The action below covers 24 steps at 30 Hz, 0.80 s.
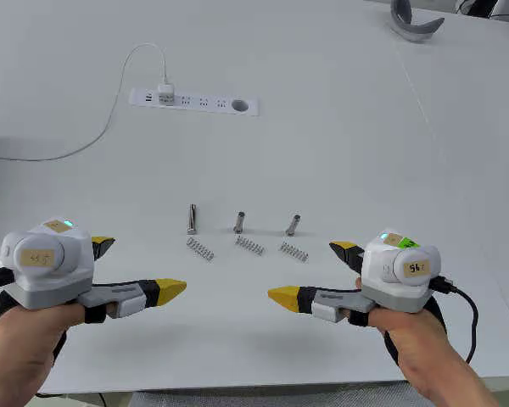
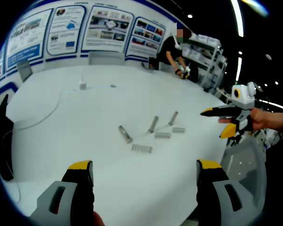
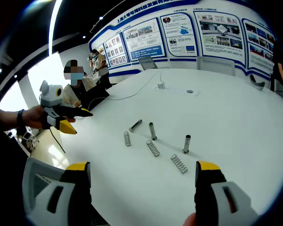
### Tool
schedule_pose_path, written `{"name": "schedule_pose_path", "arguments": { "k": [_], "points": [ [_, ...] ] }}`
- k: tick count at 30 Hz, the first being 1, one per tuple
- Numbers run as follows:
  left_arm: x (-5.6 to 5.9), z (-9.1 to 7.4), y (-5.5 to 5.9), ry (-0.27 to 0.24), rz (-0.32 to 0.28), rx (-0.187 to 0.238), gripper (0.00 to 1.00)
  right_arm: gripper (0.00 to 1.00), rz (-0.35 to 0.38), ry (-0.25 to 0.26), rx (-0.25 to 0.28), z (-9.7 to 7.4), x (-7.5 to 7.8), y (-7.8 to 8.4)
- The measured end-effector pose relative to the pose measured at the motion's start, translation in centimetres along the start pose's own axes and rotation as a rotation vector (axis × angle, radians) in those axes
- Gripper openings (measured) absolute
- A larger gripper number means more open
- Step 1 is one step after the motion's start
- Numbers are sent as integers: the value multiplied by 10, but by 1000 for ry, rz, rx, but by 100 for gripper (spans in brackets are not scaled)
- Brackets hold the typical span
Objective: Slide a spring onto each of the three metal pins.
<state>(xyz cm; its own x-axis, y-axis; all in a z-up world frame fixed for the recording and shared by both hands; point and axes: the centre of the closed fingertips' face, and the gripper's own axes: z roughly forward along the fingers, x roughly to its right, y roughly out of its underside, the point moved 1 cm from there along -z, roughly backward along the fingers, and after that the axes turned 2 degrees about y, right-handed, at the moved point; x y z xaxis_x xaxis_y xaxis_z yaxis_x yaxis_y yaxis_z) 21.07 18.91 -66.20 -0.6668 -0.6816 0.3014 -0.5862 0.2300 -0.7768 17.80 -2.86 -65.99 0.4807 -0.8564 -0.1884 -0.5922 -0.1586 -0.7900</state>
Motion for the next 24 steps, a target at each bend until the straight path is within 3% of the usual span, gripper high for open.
{"name": "schedule_pose_path", "arguments": {
  "k": [24],
  "points": [
    [-5,-1,0,-5,-19,0,92,94,38,19,27,-2,4,-3]
  ]
}}
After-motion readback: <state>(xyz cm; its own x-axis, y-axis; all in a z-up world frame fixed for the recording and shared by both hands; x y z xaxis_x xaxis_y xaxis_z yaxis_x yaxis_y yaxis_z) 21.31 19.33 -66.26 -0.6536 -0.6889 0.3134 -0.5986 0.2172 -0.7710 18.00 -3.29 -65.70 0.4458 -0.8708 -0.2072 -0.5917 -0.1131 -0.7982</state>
